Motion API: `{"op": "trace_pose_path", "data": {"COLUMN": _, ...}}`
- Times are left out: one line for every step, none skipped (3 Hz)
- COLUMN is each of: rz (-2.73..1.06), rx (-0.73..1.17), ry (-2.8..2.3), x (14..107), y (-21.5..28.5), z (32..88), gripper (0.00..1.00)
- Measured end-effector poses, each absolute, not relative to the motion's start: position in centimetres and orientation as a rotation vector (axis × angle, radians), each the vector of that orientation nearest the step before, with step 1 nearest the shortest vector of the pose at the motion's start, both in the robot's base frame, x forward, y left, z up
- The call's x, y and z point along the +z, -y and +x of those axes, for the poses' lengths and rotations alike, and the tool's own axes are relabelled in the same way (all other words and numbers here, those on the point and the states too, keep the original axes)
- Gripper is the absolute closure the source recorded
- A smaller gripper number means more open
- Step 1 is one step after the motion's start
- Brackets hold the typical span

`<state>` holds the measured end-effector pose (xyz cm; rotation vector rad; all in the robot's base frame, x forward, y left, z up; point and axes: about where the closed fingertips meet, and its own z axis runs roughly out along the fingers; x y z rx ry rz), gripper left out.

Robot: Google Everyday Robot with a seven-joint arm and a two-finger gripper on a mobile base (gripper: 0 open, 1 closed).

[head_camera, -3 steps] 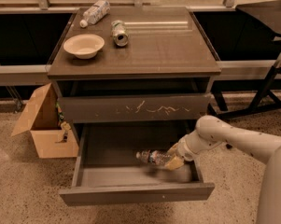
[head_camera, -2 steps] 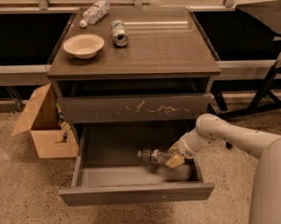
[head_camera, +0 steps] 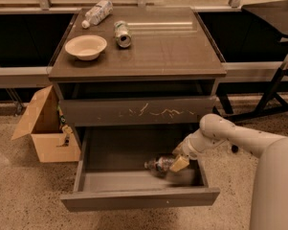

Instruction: Place water bottle into middle drawer

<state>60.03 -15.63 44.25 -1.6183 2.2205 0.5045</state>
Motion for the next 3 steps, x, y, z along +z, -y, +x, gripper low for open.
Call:
{"op": "trace_pose_path", "data": {"rz": -1.618, "rx": 0.490, "ry": -2.183, "x": 45.4, "y": 15.5, "z": 60.5, "gripper": 0.00}}
{"op": "trace_pose_path", "data": {"rz": -1.571, "rx": 0.503, "ry": -2.089, "x": 49.4, "y": 16.0, "z": 58.9, "gripper": 0.00}}
{"op": "trace_pose_path", "data": {"rz": -1.536, "rx": 0.504, "ry": -2.044, "x": 52.7, "y": 16.7, "z": 56.9, "gripper": 0.00}}
